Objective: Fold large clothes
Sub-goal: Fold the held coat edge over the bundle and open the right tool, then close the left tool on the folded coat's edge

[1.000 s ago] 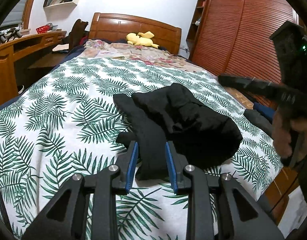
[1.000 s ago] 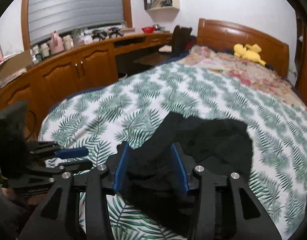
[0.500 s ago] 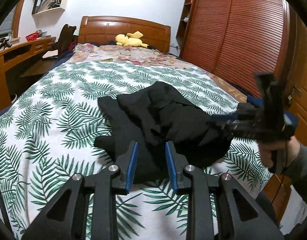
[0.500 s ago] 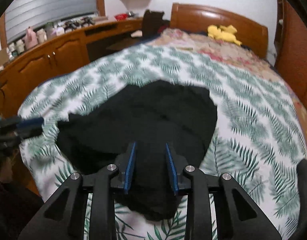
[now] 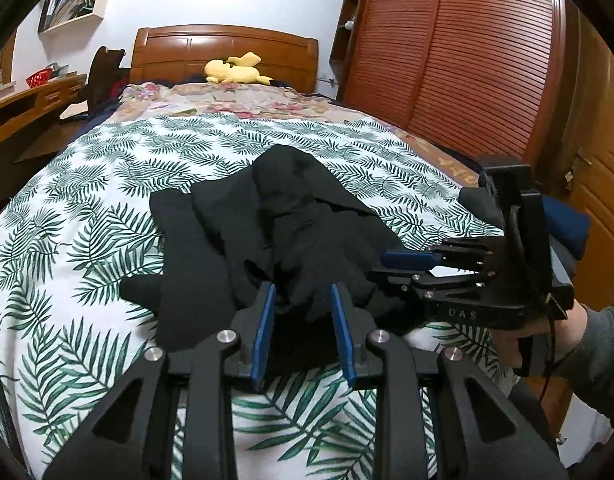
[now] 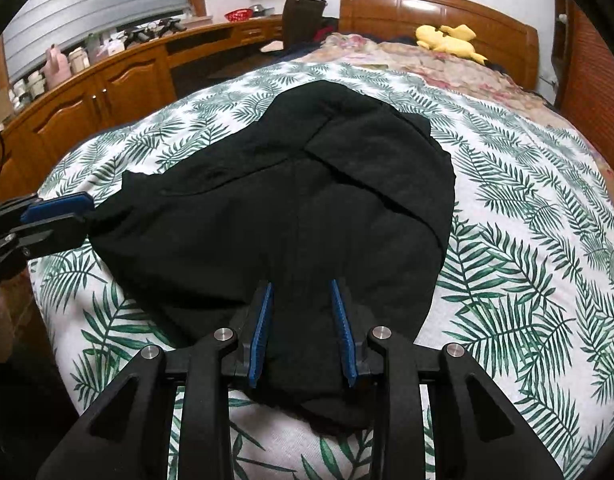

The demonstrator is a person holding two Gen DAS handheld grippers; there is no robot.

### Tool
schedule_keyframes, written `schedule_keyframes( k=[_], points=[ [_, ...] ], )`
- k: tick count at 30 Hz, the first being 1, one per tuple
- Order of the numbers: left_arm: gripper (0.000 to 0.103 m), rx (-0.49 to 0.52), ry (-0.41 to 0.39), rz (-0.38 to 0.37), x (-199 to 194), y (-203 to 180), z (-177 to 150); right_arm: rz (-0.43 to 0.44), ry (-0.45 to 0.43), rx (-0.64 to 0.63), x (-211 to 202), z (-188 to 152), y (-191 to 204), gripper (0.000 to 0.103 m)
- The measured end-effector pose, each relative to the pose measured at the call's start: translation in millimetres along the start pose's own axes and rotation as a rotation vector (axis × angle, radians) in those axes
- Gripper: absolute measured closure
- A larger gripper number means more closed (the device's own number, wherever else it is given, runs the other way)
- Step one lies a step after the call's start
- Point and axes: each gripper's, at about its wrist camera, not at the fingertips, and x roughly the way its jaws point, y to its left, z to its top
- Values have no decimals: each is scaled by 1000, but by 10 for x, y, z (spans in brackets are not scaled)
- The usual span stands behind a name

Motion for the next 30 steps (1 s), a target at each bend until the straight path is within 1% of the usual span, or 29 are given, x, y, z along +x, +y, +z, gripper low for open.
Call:
schedule_keyframes(
  k=[6, 11, 20, 21, 22, 25, 28, 30],
  points=[
    [76, -4, 35, 5, 163, 7, 5, -4, -7, -10, 13, -17, 20, 74],
    [76, 7, 63, 30, 257, 8, -40, -5, -9, -13, 27, -30, 28, 74],
    [77, 12, 54, 35, 339, 76, -55, -12, -8, -20, 16, -12, 43, 74],
    [89, 20, 48, 28, 339, 76, -57, -12, -6, -20, 12, -3, 41, 74],
    [96, 30, 49, 7, 346, 69, -58, -11, -2, -21, 4, 10, 38, 73],
    [99, 22, 45, 12, 311, 83, -33, -11, 7, -26, -50, 55, 42, 71],
    [100, 13, 5, 14, 181, 103, 23, -20, 2, -39, -130, 104, 61, 70],
    [100, 5, -36, 29, 34, 128, 69, -21, -11, -44, -191, 128, 70, 70]
  ],
)
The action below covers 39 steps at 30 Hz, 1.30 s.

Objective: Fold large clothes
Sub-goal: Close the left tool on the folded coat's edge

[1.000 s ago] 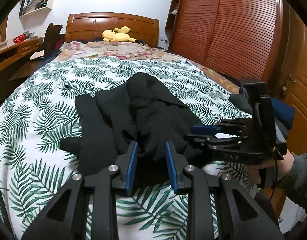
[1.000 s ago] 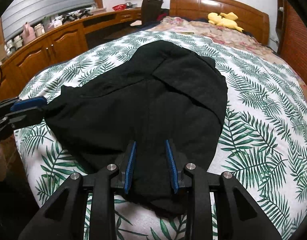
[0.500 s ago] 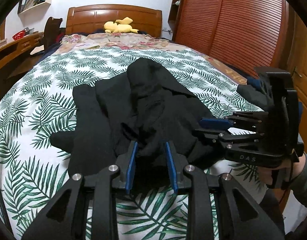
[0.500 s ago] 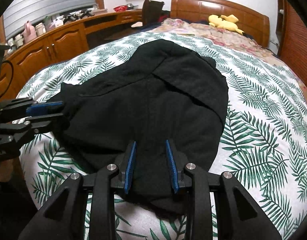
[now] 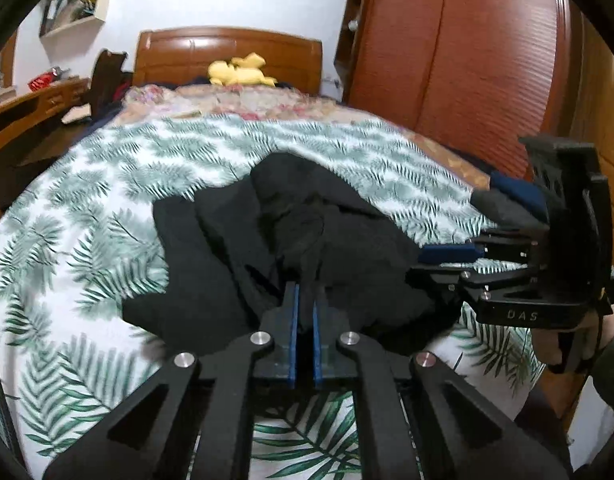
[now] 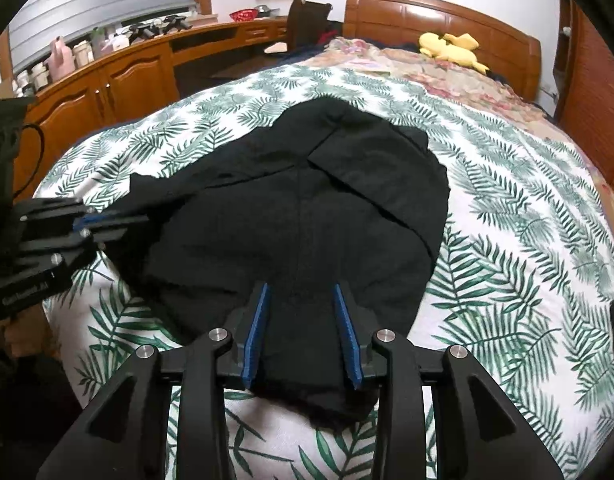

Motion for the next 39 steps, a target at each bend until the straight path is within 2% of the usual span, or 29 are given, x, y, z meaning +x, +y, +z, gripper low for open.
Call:
schedule_keyframes(
  k=[5, 13, 15, 18, 20, 24, 31, 35, 39],
  points=[
    [100, -31, -55, 36, -288, 190, 62, 34, -47, 16, -151, 117, 34, 70],
    [100, -67, -90, 98, -592, 502, 4, 104, -92, -14, -179, 252, 245, 70],
    [100, -67, -64, 129, -578, 585, -53, 121, -91, -17, -150, 256, 292, 70],
    [100, -69, 19, 148, -410, 666, -211, 126, -74, -37, -78, 226, 355, 70],
    [100, -74, 60, 149, -317, 680, -293, 112, -34, -45, 27, 173, 366, 70],
    [100, -69, 84, 149, -252, 652, -334, 117, 52, -57, 317, 13, 313, 70],
    [100, -53, 106, 189, -183, 660, -352, 110, 51, -109, 320, 32, 358, 70],
    [99, -57, 123, 185, -152, 700, -369, 105, 1, -110, 237, 213, 247, 70],
    [99, -56, 131, 177, -129, 709, -368, 67, -9, -95, 418, 490, 32, 70]
  ],
)
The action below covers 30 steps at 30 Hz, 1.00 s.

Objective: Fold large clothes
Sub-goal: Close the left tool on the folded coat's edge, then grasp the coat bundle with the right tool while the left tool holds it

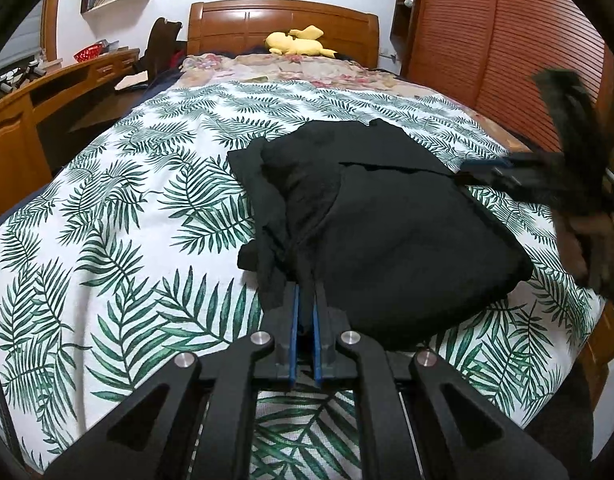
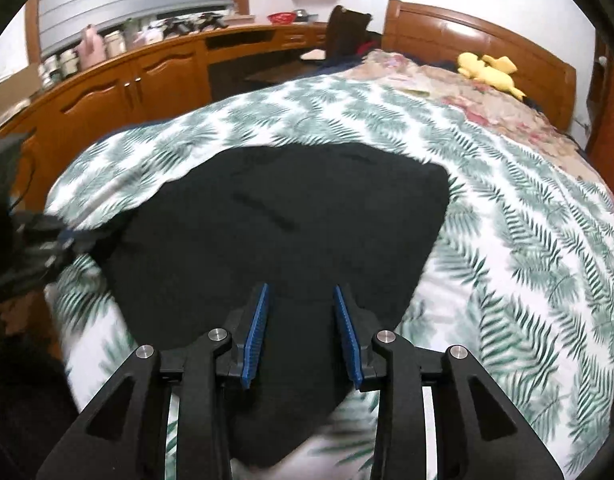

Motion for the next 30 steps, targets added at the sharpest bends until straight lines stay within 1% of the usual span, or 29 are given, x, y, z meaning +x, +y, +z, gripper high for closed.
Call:
schedule_keyframes(
  k=[5, 8, 10, 11, 13, 16, 18, 20, 21, 22, 25, 27, 30],
  points=[
    [99, 5, 10, -9, 41, 11, 1, -37, 9, 48, 318, 253, -363, 69],
    [99, 9, 15, -17, 72, 32, 6, -39, 25, 67, 517, 350, -521, 63],
    [99, 8, 18, -23, 91, 49, 11, -42, 48, 69, 670, 376, -594, 57],
    [99, 6, 19, -25, 100, 56, 13, -39, 62, 71, 741, 383, -620, 56],
    [99, 4, 22, -26, 118, 66, 13, -39, 100, 69, 916, 350, -667, 46],
    [99, 8, 25, -25, 132, 64, 15, -31, 101, 79, 977, 338, -736, 39],
    [99, 13, 26, -23, 136, 57, 16, -33, 98, 86, 969, 364, -779, 36],
    [99, 15, 26, -20, 137, 50, 19, -64, 99, 89, 1005, 402, -824, 25],
    [99, 16, 26, -19, 135, 49, 14, -75, 100, 102, 1039, 419, -870, 17],
    [99, 16, 26, -19, 135, 49, 15, -63, 102, 125, 1077, 435, -931, 15],
    [99, 16, 26, -18, 139, 53, 14, -13, 113, 208, 1176, 468, -1099, 13],
    [99, 17, 27, -18, 139, 50, 17, 16, 119, 242, 1242, 495, -1162, 12],
    [99, 19, 27, -16, 139, 50, 11, 63, 141, 294, 1341, 499, -1236, 9]
  ],
)
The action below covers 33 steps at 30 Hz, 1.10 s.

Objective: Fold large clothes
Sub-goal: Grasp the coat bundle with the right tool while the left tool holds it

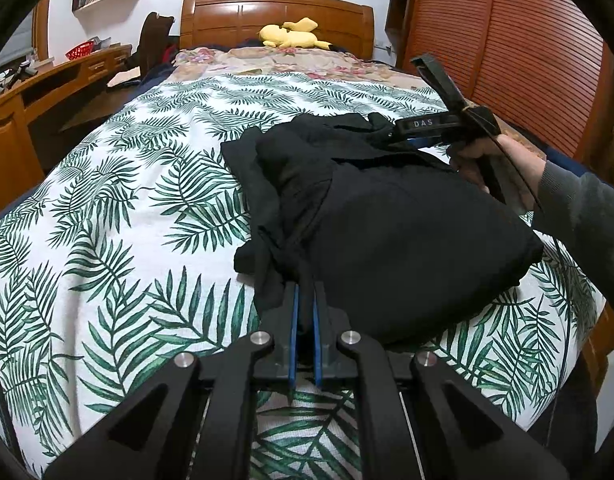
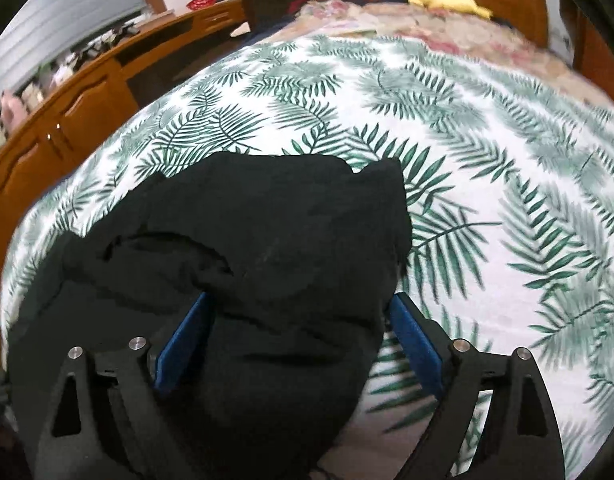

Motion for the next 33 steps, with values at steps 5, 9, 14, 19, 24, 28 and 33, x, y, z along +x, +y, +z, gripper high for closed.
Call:
schedule_keyframes(
  k=[5, 9, 14, 19, 24, 28, 33],
  points=[
    [99, -1, 1, -2, -5, 1, 2, 125, 53, 95, 123, -18, -157, 12],
    [99, 2, -14, -2, -59, 12, 8, 187, 45, 81, 8, -88, -137, 43],
    [94, -29, -45, 5, -281, 82, -22, 94, 7, 2, -266, -168, 26, 64],
    [83, -37, -39, -13, -429, 162, -198, -1, 5, 1, -358, -317, 47, 65],
    [78, -50, -14, -29, -346, 161, -268, -26, 11, 15, -278, -323, 20, 62],
    [75, -57, 15, -59, -204, 101, -250, -39, 4, 14, -242, -345, 28, 60],
    [75, -74, 44, -86, -41, 40, -213, -27, -4, 18, -225, -372, -2, 59]
  ],
)
